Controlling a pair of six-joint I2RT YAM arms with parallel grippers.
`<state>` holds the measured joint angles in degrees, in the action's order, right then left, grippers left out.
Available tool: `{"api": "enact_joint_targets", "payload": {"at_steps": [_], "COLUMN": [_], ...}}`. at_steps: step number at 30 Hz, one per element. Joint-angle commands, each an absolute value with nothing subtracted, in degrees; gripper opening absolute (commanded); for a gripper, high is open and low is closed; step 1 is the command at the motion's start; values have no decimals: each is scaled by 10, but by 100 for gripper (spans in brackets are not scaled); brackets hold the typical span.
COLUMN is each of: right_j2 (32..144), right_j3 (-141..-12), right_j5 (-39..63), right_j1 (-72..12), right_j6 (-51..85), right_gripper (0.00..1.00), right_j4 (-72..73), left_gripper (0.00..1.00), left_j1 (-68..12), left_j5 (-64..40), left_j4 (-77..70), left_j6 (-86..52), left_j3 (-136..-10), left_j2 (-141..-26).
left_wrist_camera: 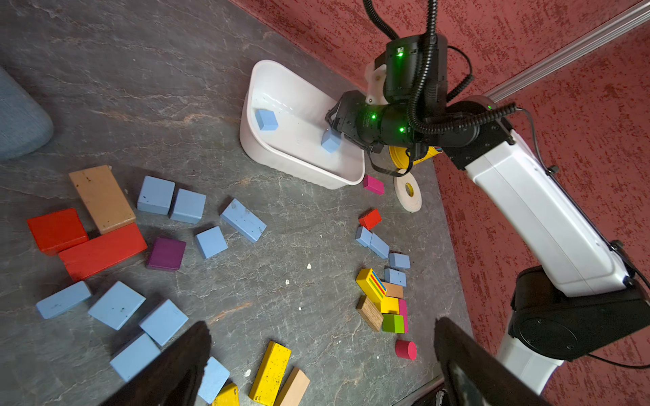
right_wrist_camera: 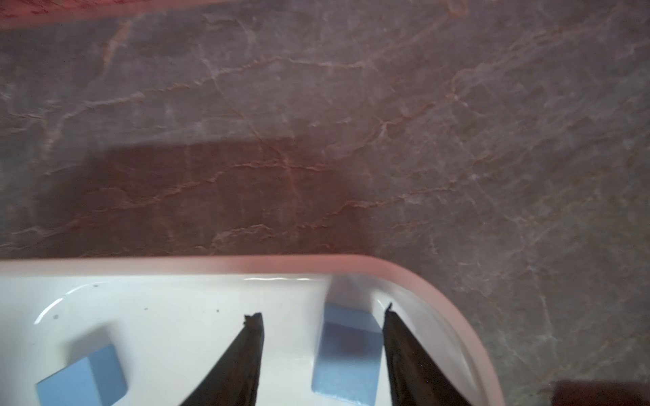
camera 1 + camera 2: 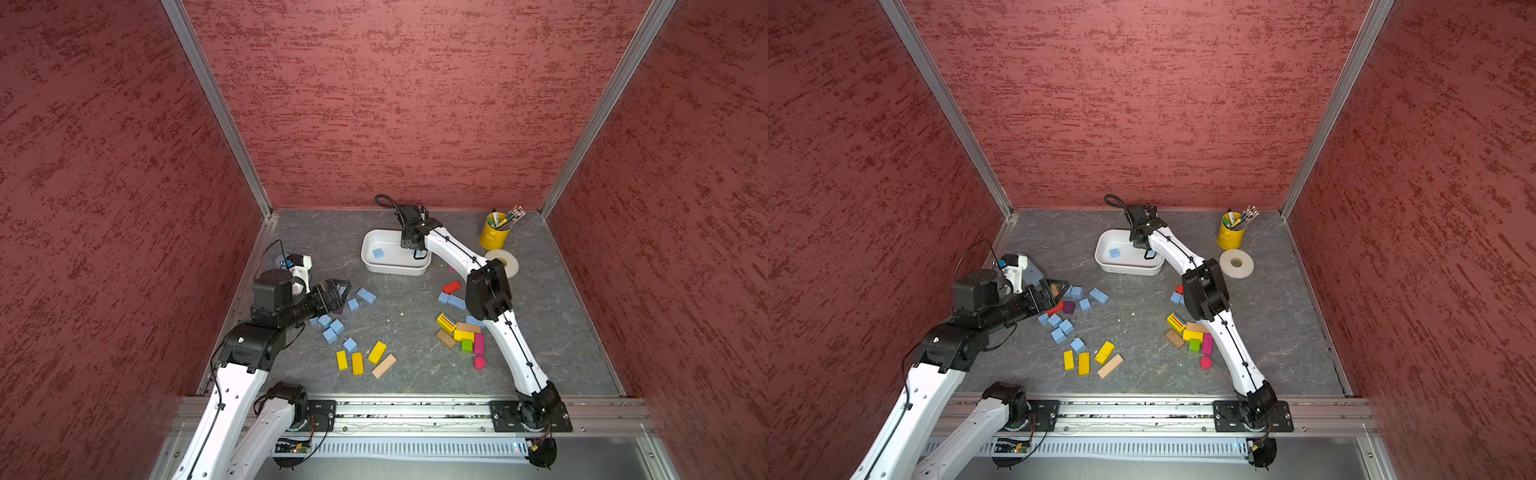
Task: Pick out the blue building blocks
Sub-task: Place the building block in the storage box, then pick up the building block from the center of the board.
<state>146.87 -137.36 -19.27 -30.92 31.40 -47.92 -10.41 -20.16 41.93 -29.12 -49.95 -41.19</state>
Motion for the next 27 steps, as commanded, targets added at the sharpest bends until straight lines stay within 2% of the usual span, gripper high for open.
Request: {"api": "enact_joint_targets", "payload": {"at_steps": [1,9,17,27], "right_j2": [1435,1316,1125,893], "right_j3": [-1390,-1332,-1096,-767], "right_j5": [-160,-114,-27,57], "right_j1": [-307,-308,-307,-308], "right_j6": [311,277,243,217], "right_gripper": [62,83,98,99], "right_j4": [-464,-425,-294,-124], "left_gripper": [100,100,100,100], "left_j1": [-105,-100,-100,-157], "left_j5": [-167,-120,-116,-15], "left_j4": [406,437,419,429], "left_j6": [-296,-288,-329,-437], "left_j3": [-518,-547,-563,-603], "left_j2": [-422,-487,-562,-676]}}
